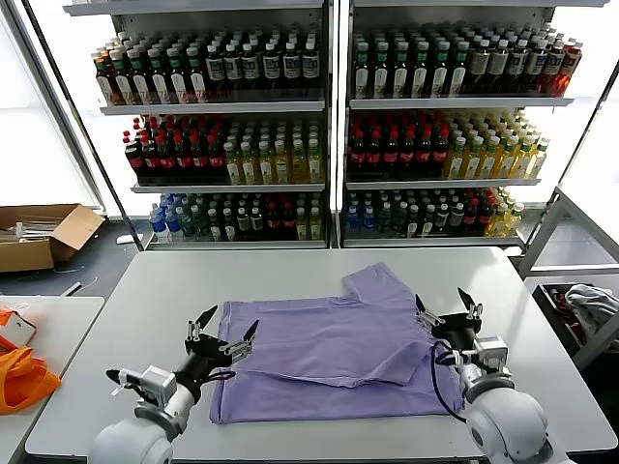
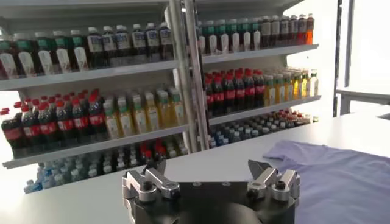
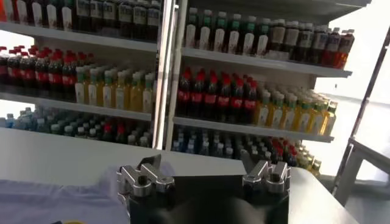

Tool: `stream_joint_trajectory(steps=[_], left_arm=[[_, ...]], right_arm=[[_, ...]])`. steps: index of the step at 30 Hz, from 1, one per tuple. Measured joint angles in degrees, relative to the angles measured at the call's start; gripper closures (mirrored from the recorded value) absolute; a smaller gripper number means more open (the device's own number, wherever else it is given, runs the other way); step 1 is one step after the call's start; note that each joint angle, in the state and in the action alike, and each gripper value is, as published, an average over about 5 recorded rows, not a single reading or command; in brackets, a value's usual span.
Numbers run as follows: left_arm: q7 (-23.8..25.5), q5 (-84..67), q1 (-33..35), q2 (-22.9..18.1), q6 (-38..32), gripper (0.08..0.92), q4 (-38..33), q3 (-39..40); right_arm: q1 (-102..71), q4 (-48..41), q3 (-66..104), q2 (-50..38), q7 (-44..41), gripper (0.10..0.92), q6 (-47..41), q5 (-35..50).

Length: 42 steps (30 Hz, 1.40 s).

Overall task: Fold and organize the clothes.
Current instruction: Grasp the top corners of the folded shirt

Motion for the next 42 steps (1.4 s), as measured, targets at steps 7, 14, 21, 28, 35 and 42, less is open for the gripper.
stream_joint_trajectory(steps=[7,14,21,28,35,42], left_arm=[[-0.54,-3.26,-10.59,0.87,3.94,0.177,9.98,3.49],[-1.47,-5.27,-16.85,1.33,6.35,0.177,17.96,6.11],[-2.09,-6.19,-19.84,2.22,7.65,0.177,23.19,7.14],[-2.15,-6.75,-20.78,2.24,8.27,0.177,25.61,8.01],[-2.23,-6.91,-21.58,1.64,8.6,0.177,27.41,8.62],[-2.23,-7.26,-21.81,1.63,8.79,0.177,28.87,8.73]], right_arm=[[13.38,-11.98,-8.12,1.34,-1.33,0.203,-1.36,0.52],[22.03,-22.94,-12.35,5.37,-1.88,0.203,-1.85,-0.13],[26.35,-31.57,-13.77,9.79,-2.48,0.203,-2.16,-1.57],[28.22,-37.4,-13.94,13.05,-2.73,0.203,-2.34,-2.16],[28.78,-40.24,-13.31,15.23,-2.7,0.203,-2.53,-2.5],[28.79,-42.09,-12.59,16.7,-2.68,0.203,-2.7,-2.66]])
